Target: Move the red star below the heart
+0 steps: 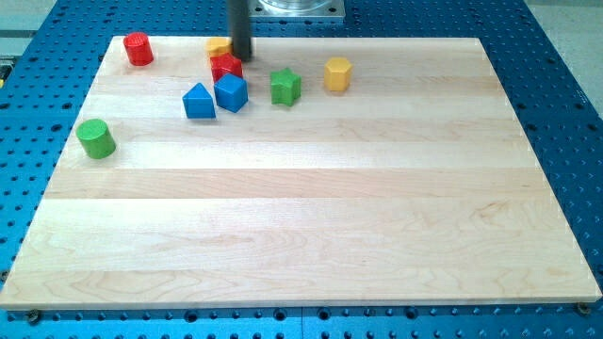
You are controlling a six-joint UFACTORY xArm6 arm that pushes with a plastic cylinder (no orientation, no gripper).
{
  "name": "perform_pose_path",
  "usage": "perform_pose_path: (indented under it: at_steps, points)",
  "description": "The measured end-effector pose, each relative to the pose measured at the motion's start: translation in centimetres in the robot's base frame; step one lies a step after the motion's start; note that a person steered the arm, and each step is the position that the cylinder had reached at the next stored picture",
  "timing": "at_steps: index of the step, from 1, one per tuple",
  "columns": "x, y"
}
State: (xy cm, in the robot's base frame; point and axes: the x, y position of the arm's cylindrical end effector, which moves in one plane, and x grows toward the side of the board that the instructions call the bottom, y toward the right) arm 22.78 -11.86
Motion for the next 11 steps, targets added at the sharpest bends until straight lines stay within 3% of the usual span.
perform_pose_path:
  at_steps: [1,2,3,4,6,8,11]
  points:
    - [0.6,-4.5]
    - [0.6,-2.7]
    - [0.6,6.1]
    - [3.4,8.6]
    - [5.0,-3.0]
    - [13.3,-6.4]
    - [8.7,-8.0]
